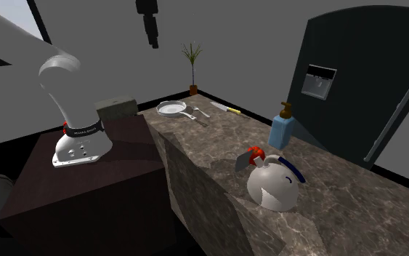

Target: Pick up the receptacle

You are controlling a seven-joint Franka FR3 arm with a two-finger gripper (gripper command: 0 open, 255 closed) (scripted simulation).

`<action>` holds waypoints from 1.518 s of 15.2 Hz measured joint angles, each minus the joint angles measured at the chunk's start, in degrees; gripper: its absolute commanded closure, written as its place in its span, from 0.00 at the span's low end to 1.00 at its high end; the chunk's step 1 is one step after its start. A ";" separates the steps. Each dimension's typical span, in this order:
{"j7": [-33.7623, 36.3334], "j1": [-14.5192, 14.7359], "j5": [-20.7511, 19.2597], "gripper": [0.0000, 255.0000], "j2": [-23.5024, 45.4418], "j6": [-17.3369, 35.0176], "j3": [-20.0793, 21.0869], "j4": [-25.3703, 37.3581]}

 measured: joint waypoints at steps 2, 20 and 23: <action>-0.41 -0.09 -0.17 0.00 0.33 0.97 -0.26 -0.54; -20.66 -2.62 -2.94 0.00 24.37 36.95 -15.16 -7.44; -25.57 -1.87 -0.35 0.00 31.05 43.02 -17.86 -6.14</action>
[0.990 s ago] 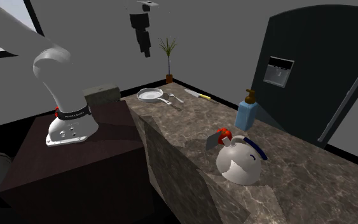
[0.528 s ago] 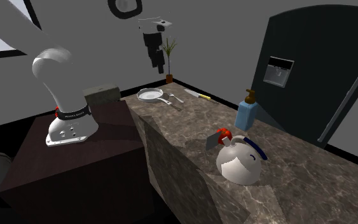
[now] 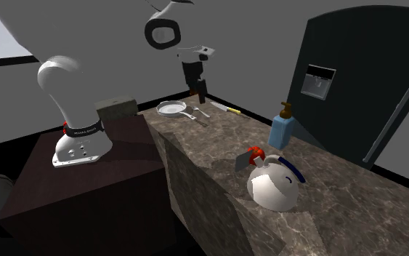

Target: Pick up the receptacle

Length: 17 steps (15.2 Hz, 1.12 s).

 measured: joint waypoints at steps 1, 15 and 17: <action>-2.13 0.23 1.29 0.00 2.42 1.73 -1.04 0.83; -34.24 -6.55 30.05 0.00 35.49 12.31 0.79 22.10; -37.48 -9.26 32.48 0.00 40.28 12.23 2.40 26.93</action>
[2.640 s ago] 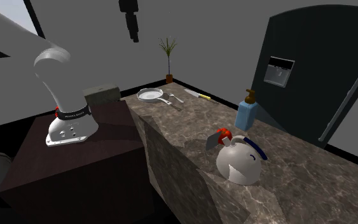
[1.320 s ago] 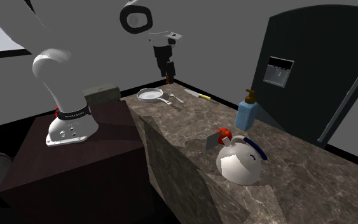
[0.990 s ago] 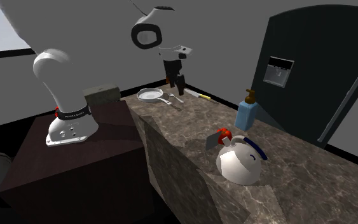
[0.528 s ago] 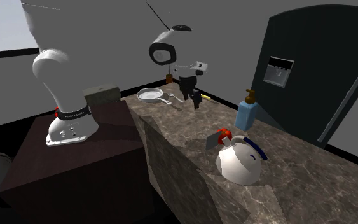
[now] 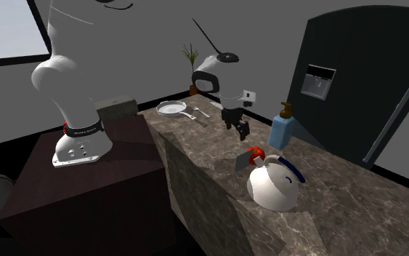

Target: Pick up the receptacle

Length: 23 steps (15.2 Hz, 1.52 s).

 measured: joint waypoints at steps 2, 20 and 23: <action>-2.04 -1.92 1.70 0.00 4.59 0.13 1.54 4.64; -7.29 -7.23 5.57 1.00 18.99 2.40 6.26 17.76; -7.28 -7.25 5.56 1.00 19.01 2.38 6.24 17.78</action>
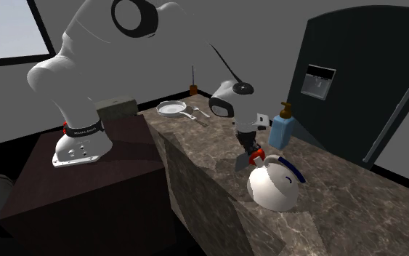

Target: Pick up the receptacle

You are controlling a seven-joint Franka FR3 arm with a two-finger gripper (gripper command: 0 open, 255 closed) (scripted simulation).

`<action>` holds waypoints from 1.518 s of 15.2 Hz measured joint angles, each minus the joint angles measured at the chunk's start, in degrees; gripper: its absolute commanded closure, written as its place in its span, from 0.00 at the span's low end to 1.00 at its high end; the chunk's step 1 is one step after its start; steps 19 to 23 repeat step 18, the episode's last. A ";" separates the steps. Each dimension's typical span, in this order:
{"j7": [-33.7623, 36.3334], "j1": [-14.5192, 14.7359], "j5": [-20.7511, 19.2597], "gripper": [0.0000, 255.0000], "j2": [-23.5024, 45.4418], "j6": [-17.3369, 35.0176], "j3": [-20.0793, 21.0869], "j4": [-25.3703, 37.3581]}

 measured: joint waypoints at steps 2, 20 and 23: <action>-0.01 -0.08 -0.01 1.00 0.16 -0.04 -0.01 0.24; 4.31 2.72 -4.03 1.00 -8.70 -5.86 -4.09 -3.10; 4.31 2.72 -4.03 1.00 -8.70 -5.86 -4.09 -3.10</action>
